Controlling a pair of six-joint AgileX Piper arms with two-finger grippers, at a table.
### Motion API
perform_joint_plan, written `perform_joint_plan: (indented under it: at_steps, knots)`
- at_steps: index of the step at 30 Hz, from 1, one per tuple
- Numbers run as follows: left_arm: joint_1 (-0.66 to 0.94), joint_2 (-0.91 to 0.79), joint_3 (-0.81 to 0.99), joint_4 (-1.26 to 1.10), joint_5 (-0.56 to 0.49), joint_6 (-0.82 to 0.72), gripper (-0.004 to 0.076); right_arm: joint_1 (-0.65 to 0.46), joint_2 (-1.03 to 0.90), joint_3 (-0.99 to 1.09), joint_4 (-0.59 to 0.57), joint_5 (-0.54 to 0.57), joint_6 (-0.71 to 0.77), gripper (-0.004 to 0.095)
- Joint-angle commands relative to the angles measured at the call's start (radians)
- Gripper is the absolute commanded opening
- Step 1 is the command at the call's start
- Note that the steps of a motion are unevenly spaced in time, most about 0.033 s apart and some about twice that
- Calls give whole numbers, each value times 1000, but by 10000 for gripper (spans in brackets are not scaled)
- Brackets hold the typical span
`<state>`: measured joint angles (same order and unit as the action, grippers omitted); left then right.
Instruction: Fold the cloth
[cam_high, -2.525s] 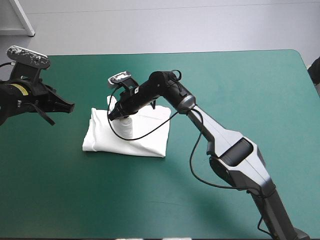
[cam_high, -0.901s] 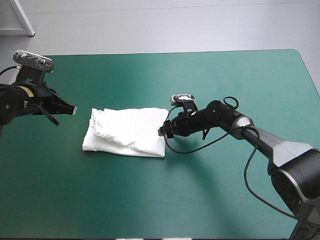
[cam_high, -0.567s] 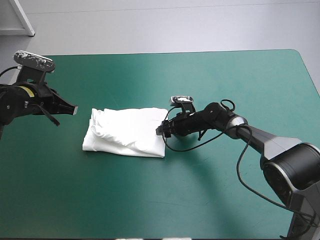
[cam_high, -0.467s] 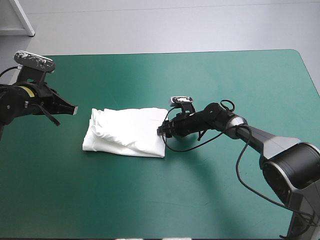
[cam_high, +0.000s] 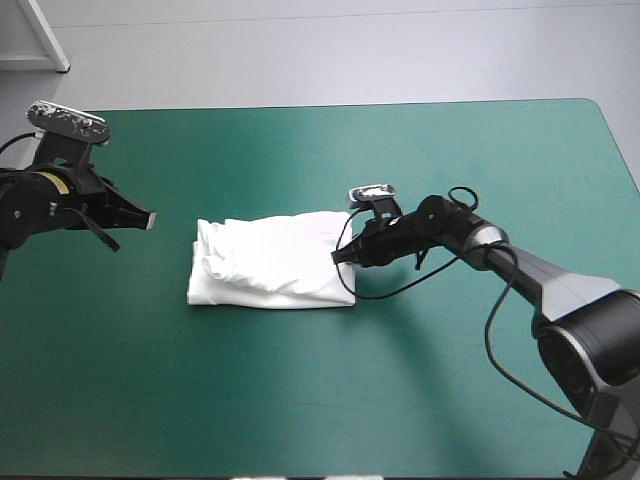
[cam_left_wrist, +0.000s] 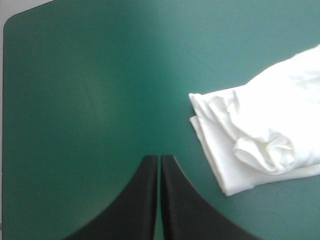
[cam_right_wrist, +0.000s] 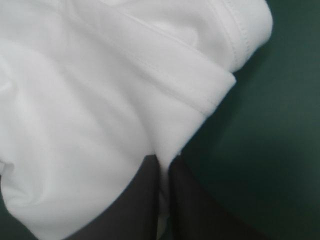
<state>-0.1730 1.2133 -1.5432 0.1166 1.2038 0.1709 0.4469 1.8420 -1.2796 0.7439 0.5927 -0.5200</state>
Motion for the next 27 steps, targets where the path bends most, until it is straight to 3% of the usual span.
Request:
perform_joint_plan:
  at_steps: [1, 7, 16, 20, 25, 27]
  knots:
    - [-1, -20, -23, 7, -60, -7, 19, -83, -128, -34, -203, 31, 106, -3]
    - [-1, -20, -23, 7, -62, -7, 19, -286, -238, -34, -460, 160, 234, -4]
    - [-1, -20, -23, 7, -62, -7, 19, -651, -364, -34, -569, 260, 240, -3]
    - [-1, -20, -23, 7, -62, -5, 19, -715, -366, -34, -588, 286, 244, -4]
    - [-1, -20, -23, 7, -65, -5, 19, -716, -366, -34, -588, 276, 259, -3]
    - [-1, -20, -23, 7, -70, -5, 19, -716, -368, -34, -588, 298, 265, 40]
